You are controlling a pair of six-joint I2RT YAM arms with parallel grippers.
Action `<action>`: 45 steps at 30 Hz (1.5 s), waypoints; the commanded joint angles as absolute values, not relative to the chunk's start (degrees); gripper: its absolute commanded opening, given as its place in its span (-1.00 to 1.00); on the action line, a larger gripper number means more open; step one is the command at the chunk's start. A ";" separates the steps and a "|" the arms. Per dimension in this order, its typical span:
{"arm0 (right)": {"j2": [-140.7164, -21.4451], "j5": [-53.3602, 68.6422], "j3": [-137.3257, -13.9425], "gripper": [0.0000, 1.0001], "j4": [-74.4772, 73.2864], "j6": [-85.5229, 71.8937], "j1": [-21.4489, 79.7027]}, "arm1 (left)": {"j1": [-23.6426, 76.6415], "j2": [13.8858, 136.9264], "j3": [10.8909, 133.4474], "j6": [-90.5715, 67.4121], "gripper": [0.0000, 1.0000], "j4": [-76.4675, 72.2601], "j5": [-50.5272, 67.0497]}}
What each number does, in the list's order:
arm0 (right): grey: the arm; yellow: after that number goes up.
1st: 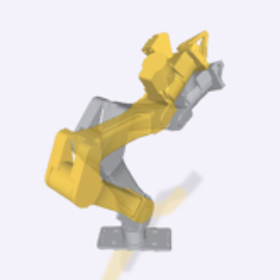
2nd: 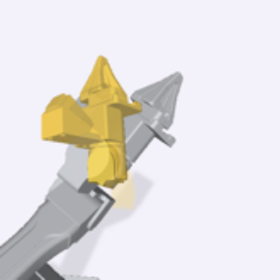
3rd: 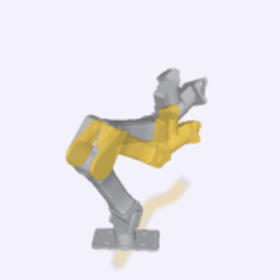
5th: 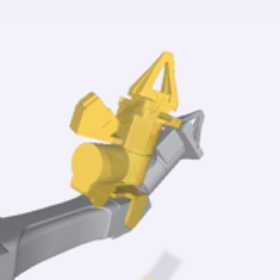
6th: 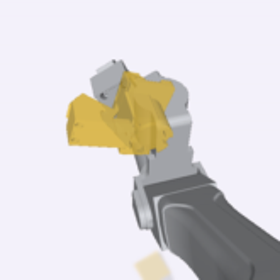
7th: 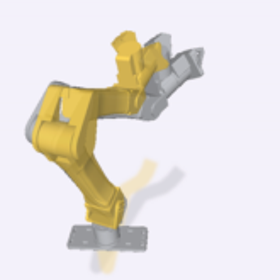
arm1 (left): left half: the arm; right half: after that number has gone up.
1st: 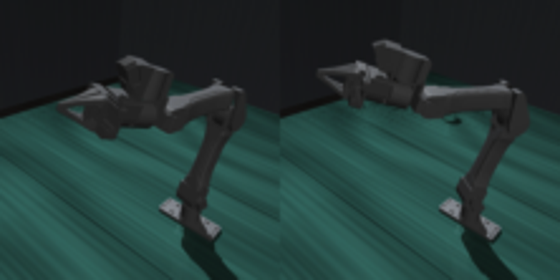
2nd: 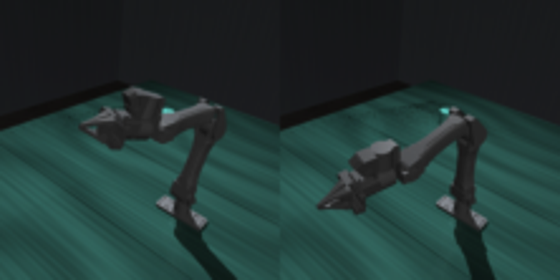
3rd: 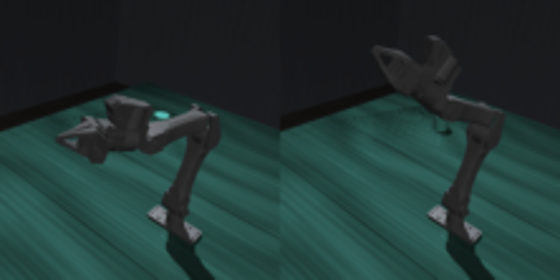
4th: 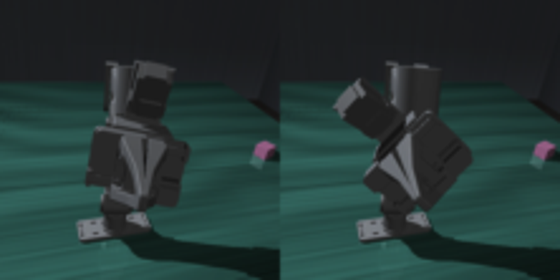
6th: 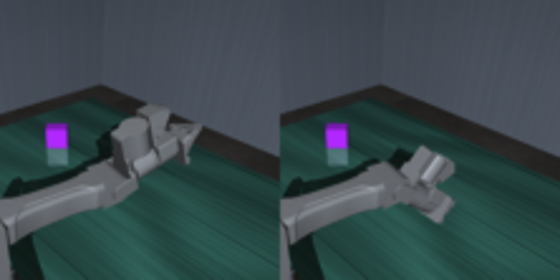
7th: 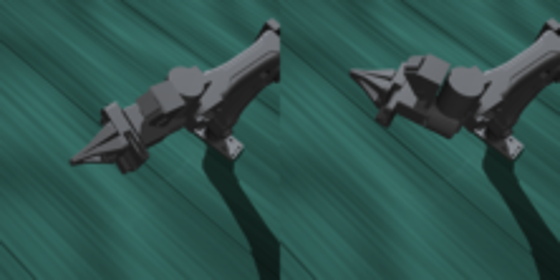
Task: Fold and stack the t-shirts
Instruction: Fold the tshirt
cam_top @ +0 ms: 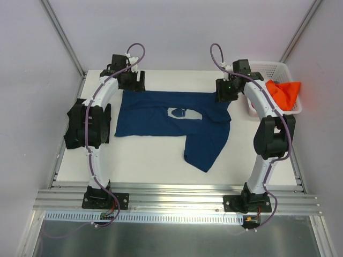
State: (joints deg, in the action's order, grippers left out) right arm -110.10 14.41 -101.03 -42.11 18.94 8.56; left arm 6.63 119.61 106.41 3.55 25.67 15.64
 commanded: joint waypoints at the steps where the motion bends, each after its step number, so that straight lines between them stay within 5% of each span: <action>1: -110.57 20.55 -102.48 -0.03 -45.78 16.61 8.52 | 8.61 116.48 104.26 2.02 0.57 31.89 17.75; 8: -104.16 26.19 -91.34 -0.11 -50.98 14.94 8.52 | 10.20 106.18 91.51 0.26 0.67 36.37 15.21; 25: -81.48 43.77 -62.50 -0.03 -58.71 15.03 17.05 | 3.78 93.25 74.36 0.09 0.44 49.04 10.98; 35: -78.57 33.65 -51.16 -0.18 -46.94 10.55 30.40 | 0.80 97.82 72.77 -2.37 0.31 45.27 12.22; 45: -81.12 29.71 -51.32 -0.25 -45.35 12.65 32.34 | -2.72 103.44 78.66 -2.37 0.29 44.21 9.76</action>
State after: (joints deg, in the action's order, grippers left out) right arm -80.40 31.83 -50.94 -46.81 12.45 31.75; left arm -1.96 102.83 75.61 -1.19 44.51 11.25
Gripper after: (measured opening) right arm 0.371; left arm 0.647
